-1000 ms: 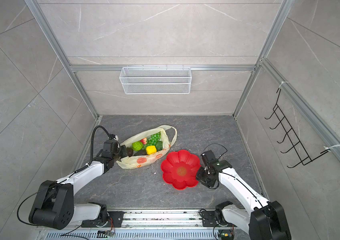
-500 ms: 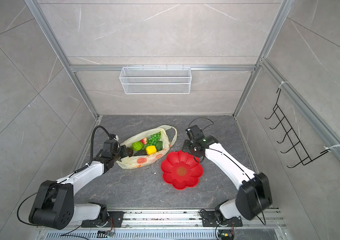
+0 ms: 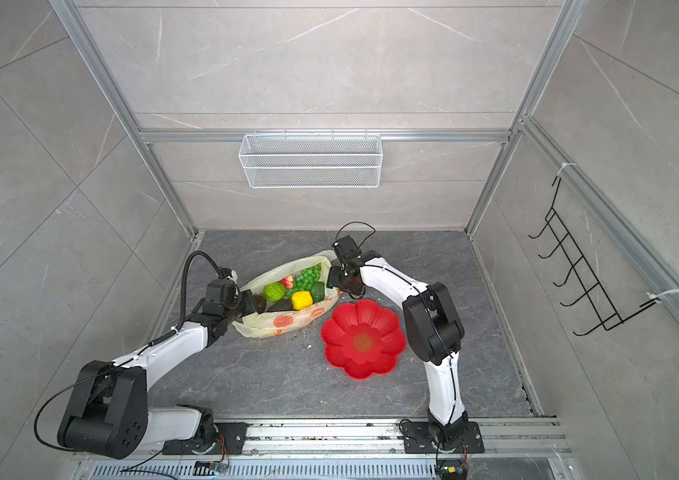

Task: Take the fake fruits out of the plastic bag
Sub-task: 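Release the red plate and move the right gripper over the bag opening, then reach into the bag with the right gripper and grasp the yellow lemon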

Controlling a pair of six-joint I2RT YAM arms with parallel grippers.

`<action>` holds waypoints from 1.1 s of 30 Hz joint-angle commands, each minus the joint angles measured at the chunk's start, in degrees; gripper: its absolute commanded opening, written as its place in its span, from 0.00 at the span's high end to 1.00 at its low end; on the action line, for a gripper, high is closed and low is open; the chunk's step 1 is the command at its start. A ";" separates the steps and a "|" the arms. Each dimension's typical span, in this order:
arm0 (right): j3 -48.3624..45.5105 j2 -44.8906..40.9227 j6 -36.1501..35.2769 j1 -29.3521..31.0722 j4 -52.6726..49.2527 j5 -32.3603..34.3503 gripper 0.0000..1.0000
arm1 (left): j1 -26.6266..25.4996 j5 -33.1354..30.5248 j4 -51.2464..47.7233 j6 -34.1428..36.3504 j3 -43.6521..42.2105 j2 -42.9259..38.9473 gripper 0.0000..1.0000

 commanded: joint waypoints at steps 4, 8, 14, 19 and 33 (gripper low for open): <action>5.66 6.32 -0.57 0.87 -1.75 -2.80 0.41 | -0.21 2.16 1.77 0.34 0.91 0.23 1.00; 5.50 6.47 -0.89 0.93 -3.91 1.06 0.56 | -0.25 0.87 1.92 0.21 0.47 -0.39 1.00; 0.43 2.17 -1.15 0.94 -4.52 6.29 0.75 | -0.25 0.74 2.58 -0.58 -0.12 -0.99 1.00; -5.52 -2.22 -0.63 0.94 -2.71 8.07 0.76 | -0.25 1.66 3.37 -0.92 -0.54 -1.04 1.00; -0.96 -8.90 -3.72 7.04 -10.78 20.29 0.43 | -0.52 6.31 5.46 -0.33 -0.04 1.09 1.00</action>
